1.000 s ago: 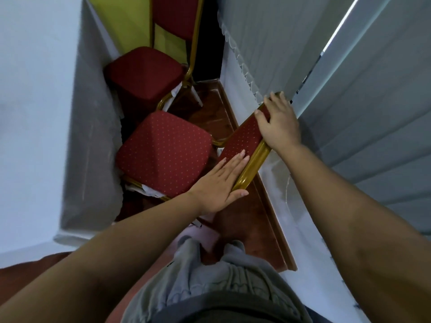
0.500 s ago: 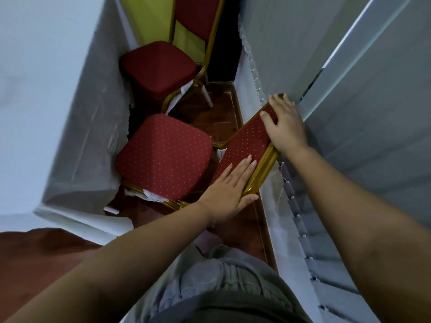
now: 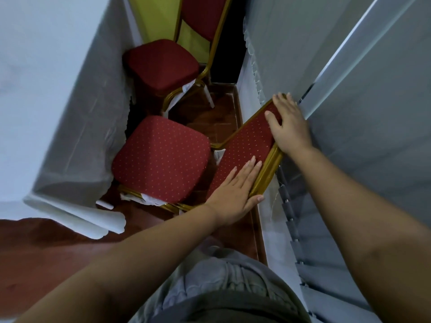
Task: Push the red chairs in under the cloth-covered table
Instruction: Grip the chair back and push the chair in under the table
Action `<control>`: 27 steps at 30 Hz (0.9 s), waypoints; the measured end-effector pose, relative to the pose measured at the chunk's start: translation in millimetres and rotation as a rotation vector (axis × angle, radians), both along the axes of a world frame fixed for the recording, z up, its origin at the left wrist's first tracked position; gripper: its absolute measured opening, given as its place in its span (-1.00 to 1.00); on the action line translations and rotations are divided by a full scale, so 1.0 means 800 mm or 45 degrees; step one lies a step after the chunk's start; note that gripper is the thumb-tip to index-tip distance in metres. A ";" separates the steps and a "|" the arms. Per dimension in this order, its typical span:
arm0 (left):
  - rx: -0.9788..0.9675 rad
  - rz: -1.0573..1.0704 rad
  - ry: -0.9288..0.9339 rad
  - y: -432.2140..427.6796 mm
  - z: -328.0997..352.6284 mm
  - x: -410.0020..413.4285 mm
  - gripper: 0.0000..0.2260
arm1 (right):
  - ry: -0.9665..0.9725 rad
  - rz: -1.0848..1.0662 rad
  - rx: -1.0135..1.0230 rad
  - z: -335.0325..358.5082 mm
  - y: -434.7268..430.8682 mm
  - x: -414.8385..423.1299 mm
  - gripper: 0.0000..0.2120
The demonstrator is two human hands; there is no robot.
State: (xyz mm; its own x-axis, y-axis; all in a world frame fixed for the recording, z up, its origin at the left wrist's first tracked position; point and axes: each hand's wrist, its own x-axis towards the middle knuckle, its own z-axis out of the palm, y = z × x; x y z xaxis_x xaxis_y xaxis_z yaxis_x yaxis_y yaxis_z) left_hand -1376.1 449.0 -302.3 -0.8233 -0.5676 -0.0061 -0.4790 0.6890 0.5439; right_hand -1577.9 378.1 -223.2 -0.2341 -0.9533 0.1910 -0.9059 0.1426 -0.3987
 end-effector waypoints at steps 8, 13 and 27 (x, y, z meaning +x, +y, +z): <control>-0.105 0.004 -0.023 -0.012 -0.001 0.008 -0.34 | 0.024 0.037 0.006 0.001 -0.014 0.010 -0.45; -0.146 0.062 -0.038 -0.036 0.002 0.034 -0.35 | 0.018 0.102 0.016 0.001 -0.045 0.036 -0.41; -0.148 0.324 0.051 -0.142 0.005 0.123 -0.38 | 0.051 0.402 0.016 -0.001 -0.193 0.132 -0.39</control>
